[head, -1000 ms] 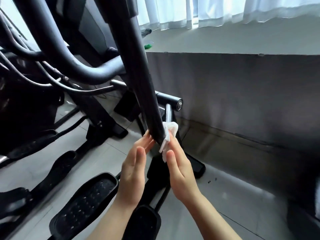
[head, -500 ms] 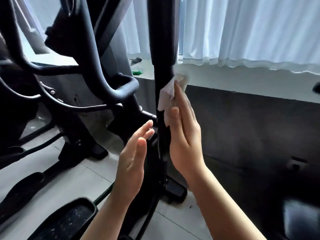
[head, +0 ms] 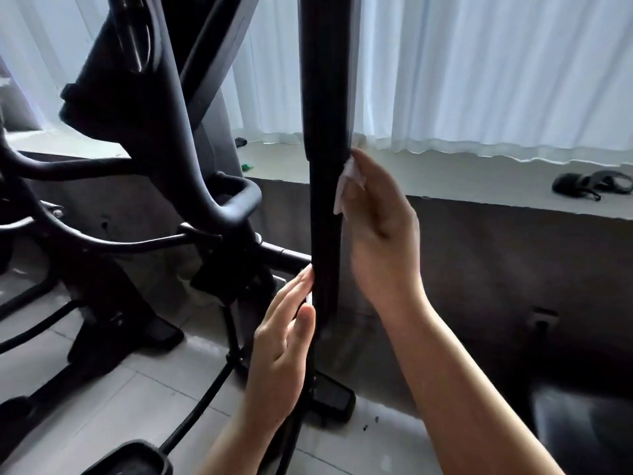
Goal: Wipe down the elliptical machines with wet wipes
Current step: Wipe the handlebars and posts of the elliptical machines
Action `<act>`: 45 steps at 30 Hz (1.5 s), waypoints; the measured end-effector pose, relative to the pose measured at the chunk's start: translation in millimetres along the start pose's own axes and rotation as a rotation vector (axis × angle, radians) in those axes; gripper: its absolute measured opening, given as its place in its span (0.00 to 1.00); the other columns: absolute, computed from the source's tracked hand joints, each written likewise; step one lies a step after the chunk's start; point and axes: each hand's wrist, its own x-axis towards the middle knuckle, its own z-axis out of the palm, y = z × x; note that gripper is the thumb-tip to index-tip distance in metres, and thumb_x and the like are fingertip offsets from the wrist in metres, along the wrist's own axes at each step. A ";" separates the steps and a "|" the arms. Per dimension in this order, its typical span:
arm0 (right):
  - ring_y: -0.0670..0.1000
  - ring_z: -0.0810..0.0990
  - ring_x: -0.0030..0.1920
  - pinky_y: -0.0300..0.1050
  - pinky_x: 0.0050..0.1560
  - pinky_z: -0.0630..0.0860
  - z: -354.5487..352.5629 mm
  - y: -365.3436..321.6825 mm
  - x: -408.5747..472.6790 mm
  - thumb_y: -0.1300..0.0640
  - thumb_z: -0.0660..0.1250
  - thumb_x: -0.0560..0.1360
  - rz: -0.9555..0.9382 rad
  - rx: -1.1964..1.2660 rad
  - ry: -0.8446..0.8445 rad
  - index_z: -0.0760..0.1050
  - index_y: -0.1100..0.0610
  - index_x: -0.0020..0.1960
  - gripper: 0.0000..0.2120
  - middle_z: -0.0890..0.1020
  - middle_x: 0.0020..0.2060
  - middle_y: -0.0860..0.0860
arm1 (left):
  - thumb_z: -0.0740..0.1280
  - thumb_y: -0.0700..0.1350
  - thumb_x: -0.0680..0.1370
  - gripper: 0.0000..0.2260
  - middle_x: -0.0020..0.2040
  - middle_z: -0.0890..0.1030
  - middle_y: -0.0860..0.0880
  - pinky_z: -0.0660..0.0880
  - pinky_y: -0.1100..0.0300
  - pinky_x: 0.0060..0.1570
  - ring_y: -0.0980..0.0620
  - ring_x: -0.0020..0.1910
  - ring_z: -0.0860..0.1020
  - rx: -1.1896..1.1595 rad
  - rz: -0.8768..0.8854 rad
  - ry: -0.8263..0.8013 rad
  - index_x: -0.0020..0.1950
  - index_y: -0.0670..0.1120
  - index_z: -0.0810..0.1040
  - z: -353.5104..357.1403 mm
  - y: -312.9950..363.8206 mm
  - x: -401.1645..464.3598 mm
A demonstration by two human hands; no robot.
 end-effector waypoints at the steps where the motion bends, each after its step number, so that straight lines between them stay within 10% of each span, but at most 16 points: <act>1: 0.41 0.79 0.46 0.36 0.51 0.73 0.3 1.2 -4.5 0.61 0.60 0.80 -0.007 -0.043 0.009 0.74 0.59 0.66 0.16 0.81 0.45 0.44 | 0.59 0.66 0.78 0.27 0.71 0.73 0.57 0.68 0.41 0.69 0.55 0.73 0.69 -0.004 -0.004 -0.001 0.71 0.51 0.71 -0.7 -1.2 0.6; 16: 0.45 0.78 0.43 0.40 0.48 0.75 9.9 -13.2 -3.9 0.54 0.70 0.74 0.028 0.155 0.172 0.79 0.42 0.57 0.13 0.82 0.39 0.56 | 0.56 0.63 0.81 0.24 0.68 0.75 0.53 0.73 0.60 0.62 0.52 0.65 0.76 0.026 0.238 0.102 0.71 0.50 0.72 -15.8 23.4 43.0; 22: 0.43 0.72 0.33 0.34 0.35 0.70 -10.5 28.3 -50.9 0.52 0.64 0.79 0.358 0.265 -0.073 0.82 0.56 0.50 0.11 0.78 0.31 0.47 | 0.59 0.58 0.81 0.20 0.70 0.72 0.59 0.71 0.50 0.67 0.52 0.71 0.71 0.113 0.184 0.074 0.73 0.56 0.69 1.8 -12.6 12.9; 28: 0.57 0.71 0.42 0.61 0.43 0.71 -28.2 84.5 -111.6 0.35 0.67 0.73 0.593 0.268 -0.261 0.82 0.49 0.53 0.19 0.76 0.40 0.59 | 0.57 0.46 0.82 0.23 0.75 0.67 0.50 0.62 0.62 0.72 0.53 0.75 0.65 0.326 0.177 0.143 0.77 0.49 0.62 21.8 -54.9 -17.8; 35: 0.39 0.79 0.42 0.31 0.47 0.71 -37.6 150.0 -106.9 0.61 0.60 0.80 0.416 0.182 -0.590 0.80 0.51 0.52 0.11 0.82 0.42 0.38 | 0.50 0.57 0.84 0.28 0.75 0.67 0.42 0.64 0.47 0.72 0.46 0.75 0.65 0.331 -0.033 0.341 0.77 0.41 0.62 52.0 -101.5 -22.7; 39: 0.46 0.79 0.60 0.41 0.61 0.74 -38.0 197.7 -93.4 0.58 0.59 0.82 0.266 0.132 -0.830 0.80 0.56 0.59 0.12 0.82 0.57 0.46 | 0.51 0.59 0.83 0.29 0.75 0.68 0.46 0.62 0.43 0.72 0.44 0.75 0.65 0.208 -0.058 0.541 0.77 0.40 0.61 81.0 -112.7 -20.7; 45: 0.53 0.78 0.63 0.44 0.68 0.70 -19.9 288.5 -52.2 0.51 0.59 0.81 -0.115 -0.055 -1.024 0.80 0.59 0.60 0.17 0.81 0.59 0.53 | 0.49 0.60 0.83 0.31 0.72 0.71 0.48 0.64 0.64 0.70 0.51 0.73 0.68 0.339 -0.114 0.920 0.74 0.36 0.62 119.8 -117.7 -6.2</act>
